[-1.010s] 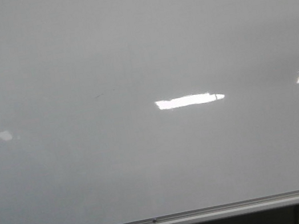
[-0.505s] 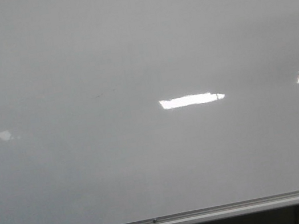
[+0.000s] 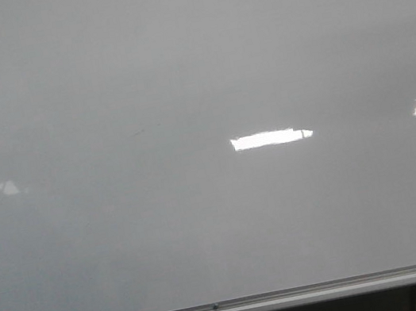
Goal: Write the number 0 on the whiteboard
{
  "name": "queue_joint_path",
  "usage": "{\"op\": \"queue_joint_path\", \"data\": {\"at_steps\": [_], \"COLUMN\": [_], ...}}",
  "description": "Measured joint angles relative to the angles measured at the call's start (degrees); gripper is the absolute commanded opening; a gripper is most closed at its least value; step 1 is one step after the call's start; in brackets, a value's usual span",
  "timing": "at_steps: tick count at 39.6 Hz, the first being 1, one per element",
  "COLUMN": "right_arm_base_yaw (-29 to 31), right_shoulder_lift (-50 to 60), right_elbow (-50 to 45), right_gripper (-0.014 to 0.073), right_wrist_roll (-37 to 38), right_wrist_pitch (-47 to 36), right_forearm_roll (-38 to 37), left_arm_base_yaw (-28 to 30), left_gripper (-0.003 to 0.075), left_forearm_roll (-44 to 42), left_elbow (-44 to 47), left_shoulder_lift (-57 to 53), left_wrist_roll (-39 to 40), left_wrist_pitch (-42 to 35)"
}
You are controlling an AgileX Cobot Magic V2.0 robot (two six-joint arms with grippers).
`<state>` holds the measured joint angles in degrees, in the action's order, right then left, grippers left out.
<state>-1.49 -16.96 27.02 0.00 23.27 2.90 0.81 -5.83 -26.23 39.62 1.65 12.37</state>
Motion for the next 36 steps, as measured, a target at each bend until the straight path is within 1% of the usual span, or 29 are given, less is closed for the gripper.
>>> {"op": "queue_joint_path", "data": {"at_steps": [5, 11, 13, 21, 31, 36], "right_arm_base_yaw": [0.0, 0.0, 0.0, 0.0, 0.0, 0.0], "right_shoulder_lift": [0.0, 0.0, 0.0, 0.0, 0.0, 0.0], "right_elbow": [0.0, 0.0, 0.0, 0.0, 0.0, 0.0], "right_gripper": [0.0541, 0.0541, 0.0541, 0.0541, 0.0541, 0.0541], "right_wrist_roll": [0.0, 0.0, 0.0, 0.0, 0.0, 0.0], "right_wrist_pitch": [0.0, 0.0, 0.0, 0.0, 0.03, 0.03], "right_forearm_roll": [0.0, 0.0, 0.0, 0.0, 0.0, 0.0], "left_arm_base_yaw": [0.0, 1.12, 1.93, 5.45, 5.87, 5.87], "left_gripper": [0.0664, 0.0602, 0.0598, 0.0598, 0.0598, 0.0598], "left_forearm_roll": [-0.69, -0.93, -0.93, -0.93, -1.12, -1.22], "left_elbow": [0.0, -0.24, -0.62, -5.35, -11.95, -14.34], "left_shoulder_lift": [8.73, 17.11, 19.9, 30.78, 43.12, 47.25], "left_wrist_roll": [0.0, 0.0, 0.0, 0.0, 0.0, 0.0], "left_wrist_pitch": [-4.99, -10.37, -11.29, -12.92, -13.53, -13.66]}}
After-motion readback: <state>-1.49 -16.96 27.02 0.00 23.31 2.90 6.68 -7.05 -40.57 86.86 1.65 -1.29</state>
